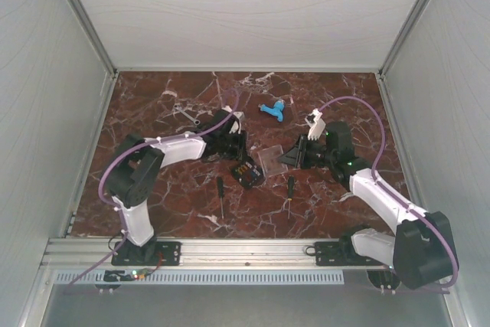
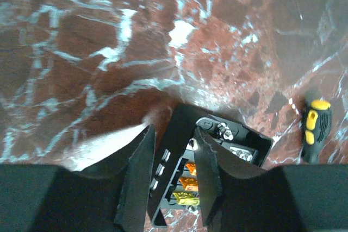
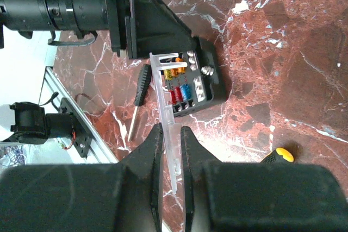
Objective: Snap on the fuse box
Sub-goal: Adjust the fuse box base at the center of the board.
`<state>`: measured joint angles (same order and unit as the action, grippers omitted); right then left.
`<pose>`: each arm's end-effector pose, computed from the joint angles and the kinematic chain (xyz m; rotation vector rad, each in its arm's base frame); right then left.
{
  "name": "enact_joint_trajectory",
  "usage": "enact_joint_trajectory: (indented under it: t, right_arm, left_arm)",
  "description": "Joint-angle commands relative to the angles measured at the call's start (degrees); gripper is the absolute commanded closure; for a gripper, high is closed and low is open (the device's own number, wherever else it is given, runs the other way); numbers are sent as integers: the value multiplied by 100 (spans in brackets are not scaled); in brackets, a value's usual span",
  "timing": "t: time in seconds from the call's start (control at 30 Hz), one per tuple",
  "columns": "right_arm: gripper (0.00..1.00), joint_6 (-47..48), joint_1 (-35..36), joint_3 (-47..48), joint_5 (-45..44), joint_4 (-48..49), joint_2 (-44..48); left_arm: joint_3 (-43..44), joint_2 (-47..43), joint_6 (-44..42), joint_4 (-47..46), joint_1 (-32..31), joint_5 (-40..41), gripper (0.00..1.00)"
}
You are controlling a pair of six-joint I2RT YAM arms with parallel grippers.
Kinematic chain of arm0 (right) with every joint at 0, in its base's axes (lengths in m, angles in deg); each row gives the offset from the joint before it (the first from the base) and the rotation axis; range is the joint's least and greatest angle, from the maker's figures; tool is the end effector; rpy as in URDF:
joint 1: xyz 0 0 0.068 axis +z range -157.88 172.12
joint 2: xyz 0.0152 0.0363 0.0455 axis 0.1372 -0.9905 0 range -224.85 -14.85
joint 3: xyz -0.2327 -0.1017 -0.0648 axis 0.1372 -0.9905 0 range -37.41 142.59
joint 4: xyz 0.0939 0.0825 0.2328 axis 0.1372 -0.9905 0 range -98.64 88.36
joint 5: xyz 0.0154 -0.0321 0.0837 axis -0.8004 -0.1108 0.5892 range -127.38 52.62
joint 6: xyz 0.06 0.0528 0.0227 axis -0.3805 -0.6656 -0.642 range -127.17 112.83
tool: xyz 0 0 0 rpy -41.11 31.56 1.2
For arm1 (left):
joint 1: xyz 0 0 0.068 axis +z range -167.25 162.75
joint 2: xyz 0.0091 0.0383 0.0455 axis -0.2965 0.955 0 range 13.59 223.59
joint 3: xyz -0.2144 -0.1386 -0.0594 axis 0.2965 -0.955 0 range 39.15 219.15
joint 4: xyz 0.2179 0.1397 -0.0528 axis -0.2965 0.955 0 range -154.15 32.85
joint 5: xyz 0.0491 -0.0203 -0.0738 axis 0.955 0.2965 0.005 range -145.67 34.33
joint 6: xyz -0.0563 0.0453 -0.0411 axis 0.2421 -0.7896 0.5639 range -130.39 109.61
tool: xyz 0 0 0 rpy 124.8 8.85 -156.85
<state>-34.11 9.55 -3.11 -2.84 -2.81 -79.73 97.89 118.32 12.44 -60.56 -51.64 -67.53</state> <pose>0.2457 0.1203 0.1976 -0.1957 2.2030 1.0859 0.3165 -0.2348 0.1111 0.3517 2.5118 -0.6779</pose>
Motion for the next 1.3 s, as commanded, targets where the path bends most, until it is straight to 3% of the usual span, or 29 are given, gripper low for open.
enact_joint_trajectory:
  t: [0.0, 0.27, 0.6, 0.8, 1.27]
  right_arm:
    - [100, -119, -36, 14, 117, 299, -17]
    - [100, -783, 103, 19, 129, 965, -298]
    - [100, -2389, 636, 225, -279, 2153, -1412]
    - [100, -3026, 981, 207, -866, 2750, -1914]
    - [100, -3881, 1570, 177, -2089, 3119, -2645]
  left_arm:
    - [70, 29, 615, -151, 374, 19, 67]
    - [-284, -379, 1265, -200, 451, 18, 68]
    - [-1433, -1628, 2444, -959, 1156, -690, 52]
    - [-1637, -1921, 2471, -1171, 1268, -1079, 42]
    - [-1612, -1588, 2355, -1307, 1260, -1592, 37]
